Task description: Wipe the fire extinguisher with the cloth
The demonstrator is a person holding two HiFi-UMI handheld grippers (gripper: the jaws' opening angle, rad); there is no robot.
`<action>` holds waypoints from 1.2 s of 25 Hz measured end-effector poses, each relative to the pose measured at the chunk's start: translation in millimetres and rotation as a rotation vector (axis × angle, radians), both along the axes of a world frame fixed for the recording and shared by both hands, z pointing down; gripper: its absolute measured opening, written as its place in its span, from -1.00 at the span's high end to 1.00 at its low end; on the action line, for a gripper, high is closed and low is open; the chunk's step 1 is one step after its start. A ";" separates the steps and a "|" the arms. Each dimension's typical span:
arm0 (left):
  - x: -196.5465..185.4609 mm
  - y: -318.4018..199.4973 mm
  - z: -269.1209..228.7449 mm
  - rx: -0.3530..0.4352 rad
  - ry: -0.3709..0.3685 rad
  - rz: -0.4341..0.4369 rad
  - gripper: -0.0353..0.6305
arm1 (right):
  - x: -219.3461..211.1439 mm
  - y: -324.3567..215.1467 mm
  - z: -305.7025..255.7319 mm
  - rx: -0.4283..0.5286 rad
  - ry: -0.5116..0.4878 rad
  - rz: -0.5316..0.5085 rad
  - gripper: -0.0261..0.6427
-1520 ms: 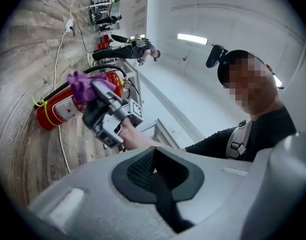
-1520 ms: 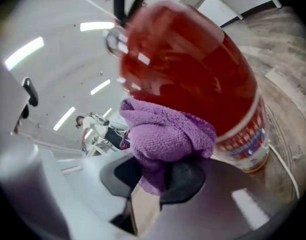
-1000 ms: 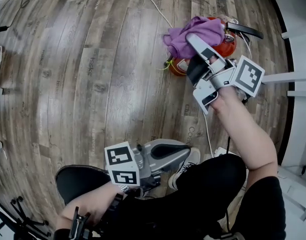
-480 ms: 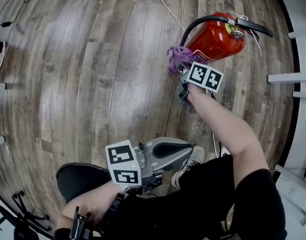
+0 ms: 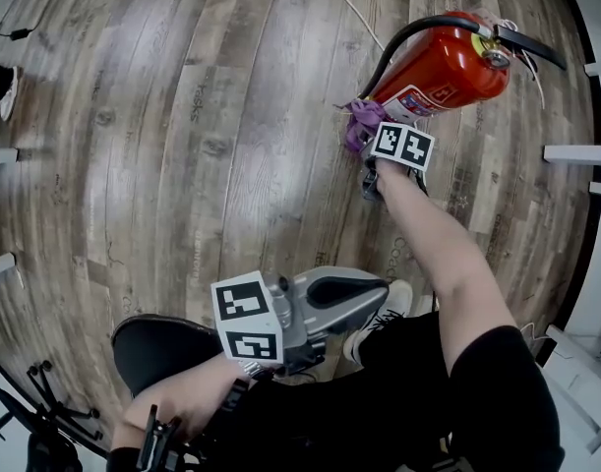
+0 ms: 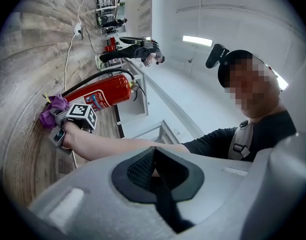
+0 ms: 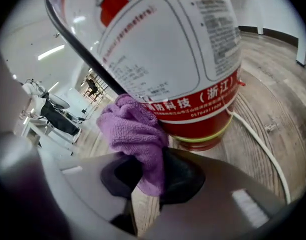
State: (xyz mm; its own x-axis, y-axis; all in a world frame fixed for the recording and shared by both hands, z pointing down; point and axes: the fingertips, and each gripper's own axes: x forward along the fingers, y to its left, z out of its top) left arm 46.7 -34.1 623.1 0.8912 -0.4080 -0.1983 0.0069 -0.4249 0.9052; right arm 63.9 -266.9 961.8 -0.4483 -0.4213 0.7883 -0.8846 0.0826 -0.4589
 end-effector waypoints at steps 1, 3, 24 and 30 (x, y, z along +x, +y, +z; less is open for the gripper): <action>0.5 0.1 -1.6 0.006 0.003 0.003 0.90 | -2.4 0.6 -5.7 0.001 -0.016 -0.021 0.67; 2.1 0.7 -5.0 0.017 0.009 0.012 0.90 | -10.3 0.2 -26.2 0.005 -0.058 -0.074 0.67; 23.6 -8.1 -11.8 0.030 0.008 0.028 0.90 | 5.6 -59.4 -450.7 1.085 1.489 -1.380 0.67; 22.2 -11.5 -14.9 0.037 0.019 0.023 0.90 | 8.7 -81.9 -418.4 0.965 1.769 -1.764 0.67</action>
State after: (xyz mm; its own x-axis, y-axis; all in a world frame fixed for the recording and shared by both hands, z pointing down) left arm 68.8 -45.6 608.2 0.8963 -0.3792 -0.2298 0.0340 -0.4578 0.8884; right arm 72.6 -348.8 543.4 -0.1449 -0.8184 0.5561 0.7062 0.3082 0.6375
